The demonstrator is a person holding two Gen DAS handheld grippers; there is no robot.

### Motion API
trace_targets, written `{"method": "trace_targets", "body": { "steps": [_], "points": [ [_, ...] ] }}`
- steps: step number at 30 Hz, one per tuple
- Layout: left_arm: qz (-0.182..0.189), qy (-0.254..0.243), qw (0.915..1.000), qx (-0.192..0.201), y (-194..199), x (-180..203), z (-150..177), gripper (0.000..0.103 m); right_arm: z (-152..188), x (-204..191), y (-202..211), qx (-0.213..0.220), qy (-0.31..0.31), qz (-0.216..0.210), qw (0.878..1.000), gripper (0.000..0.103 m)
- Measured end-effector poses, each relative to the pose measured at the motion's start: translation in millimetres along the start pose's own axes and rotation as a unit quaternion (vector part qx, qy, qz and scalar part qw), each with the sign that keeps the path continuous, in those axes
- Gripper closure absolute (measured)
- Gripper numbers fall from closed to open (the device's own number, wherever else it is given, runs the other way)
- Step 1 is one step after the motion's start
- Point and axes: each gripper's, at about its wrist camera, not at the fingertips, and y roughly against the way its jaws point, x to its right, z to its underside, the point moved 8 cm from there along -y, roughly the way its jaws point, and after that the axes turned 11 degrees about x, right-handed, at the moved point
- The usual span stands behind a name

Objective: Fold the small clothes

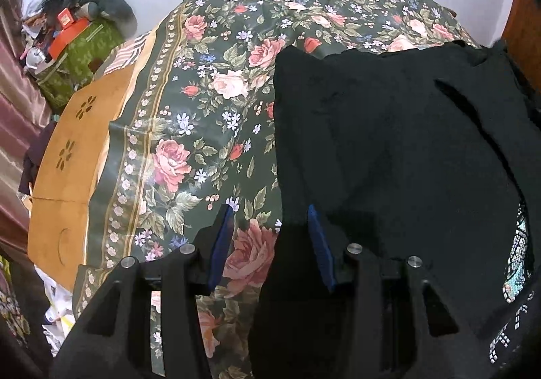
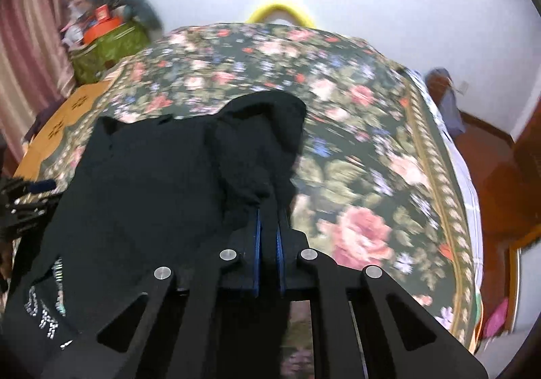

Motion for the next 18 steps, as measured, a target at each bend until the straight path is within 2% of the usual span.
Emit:
{"method": "trace_targets", "body": {
  "steps": [2,4,6,9,12,18],
  "points": [
    [-0.003,0.001,1.0000,0.002,0.6,-1.3,-0.1,0.055,8.4,4.6,0.1,-0.020,-0.012,-0.015,1.000,0.095],
    [-0.009,-0.001,1.0000,0.003,4.1,-3.8,0.3,0.052,11.1,4.8,9.6,-0.017,-0.018,-0.026,0.999,0.090],
    [-0.006,0.004,1.0000,0.003,10.2,-6.3,1.9,0.052,13.3,3.0,23.4,-0.018,-0.019,-0.041,0.999,0.072],
    [0.005,0.025,0.9997,0.000,23.9,-12.9,6.5,0.047,18.1,0.2,46.0,-0.017,-0.015,-0.060,0.998,0.058],
    [0.025,0.051,0.9983,-0.012,40.6,-20.3,21.9,0.040,31.6,-3.7,68.9,-0.031,0.000,-0.075,0.997,0.053],
    [0.066,0.068,0.9943,-0.049,78.3,-22.3,72.3,0.040,76.3,-7.7,109.4,-0.054,-0.008,-0.108,0.993,0.052]
  ]
}}
